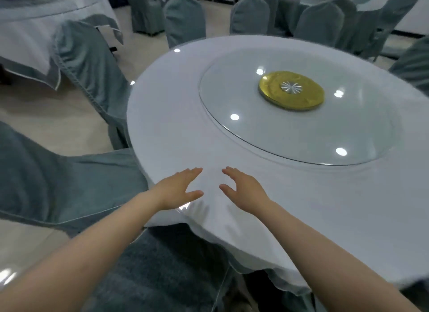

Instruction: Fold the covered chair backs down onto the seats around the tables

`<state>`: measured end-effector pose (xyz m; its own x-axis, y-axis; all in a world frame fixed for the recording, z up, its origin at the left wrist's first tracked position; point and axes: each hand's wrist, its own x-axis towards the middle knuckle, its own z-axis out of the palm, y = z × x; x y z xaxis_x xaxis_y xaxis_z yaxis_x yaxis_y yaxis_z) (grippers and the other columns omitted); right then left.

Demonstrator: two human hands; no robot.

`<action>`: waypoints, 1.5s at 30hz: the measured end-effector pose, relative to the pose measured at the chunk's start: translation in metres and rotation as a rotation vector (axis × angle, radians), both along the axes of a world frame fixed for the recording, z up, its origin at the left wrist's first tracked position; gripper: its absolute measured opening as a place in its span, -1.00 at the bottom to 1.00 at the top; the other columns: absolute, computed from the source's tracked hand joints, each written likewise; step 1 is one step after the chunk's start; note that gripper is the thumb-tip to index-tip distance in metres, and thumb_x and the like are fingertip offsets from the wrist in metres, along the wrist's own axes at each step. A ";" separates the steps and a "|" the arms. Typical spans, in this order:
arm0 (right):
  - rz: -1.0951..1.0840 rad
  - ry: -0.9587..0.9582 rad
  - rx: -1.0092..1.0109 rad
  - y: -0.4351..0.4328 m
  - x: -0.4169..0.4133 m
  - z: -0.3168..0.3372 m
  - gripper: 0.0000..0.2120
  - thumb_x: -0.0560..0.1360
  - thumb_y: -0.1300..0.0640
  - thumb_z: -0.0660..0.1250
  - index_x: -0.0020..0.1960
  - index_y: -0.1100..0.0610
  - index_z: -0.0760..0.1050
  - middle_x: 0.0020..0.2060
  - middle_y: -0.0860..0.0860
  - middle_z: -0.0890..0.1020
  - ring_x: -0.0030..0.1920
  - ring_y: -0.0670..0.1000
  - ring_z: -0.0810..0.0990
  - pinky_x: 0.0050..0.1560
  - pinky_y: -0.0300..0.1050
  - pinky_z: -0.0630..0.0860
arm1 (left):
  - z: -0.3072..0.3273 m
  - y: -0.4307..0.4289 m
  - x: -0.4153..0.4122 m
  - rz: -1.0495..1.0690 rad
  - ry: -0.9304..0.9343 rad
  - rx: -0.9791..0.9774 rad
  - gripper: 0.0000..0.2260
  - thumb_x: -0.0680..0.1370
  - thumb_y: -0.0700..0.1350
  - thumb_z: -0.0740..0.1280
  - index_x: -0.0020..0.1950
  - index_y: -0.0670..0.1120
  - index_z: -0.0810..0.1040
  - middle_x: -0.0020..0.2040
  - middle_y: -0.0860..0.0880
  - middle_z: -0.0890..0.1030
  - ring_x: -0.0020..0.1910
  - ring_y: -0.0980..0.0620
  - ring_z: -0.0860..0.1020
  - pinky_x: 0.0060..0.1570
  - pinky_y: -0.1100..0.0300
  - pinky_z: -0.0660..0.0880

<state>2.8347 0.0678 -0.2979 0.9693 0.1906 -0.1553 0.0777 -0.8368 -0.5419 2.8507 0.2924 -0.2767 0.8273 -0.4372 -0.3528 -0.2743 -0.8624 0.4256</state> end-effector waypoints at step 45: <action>0.910 -0.030 -0.217 0.065 -0.103 -0.028 -0.39 0.56 -0.11 0.19 0.54 0.04 0.09 0.53 -0.03 0.16 0.52 -0.03 0.10 0.45 -0.08 0.15 | -0.001 0.023 -0.275 2.130 -0.409 -0.772 -0.75 0.24 -0.40 0.33 -0.36 -0.04 0.47 -0.40 -0.01 0.52 -0.42 0.04 0.45 -0.42 0.27 0.38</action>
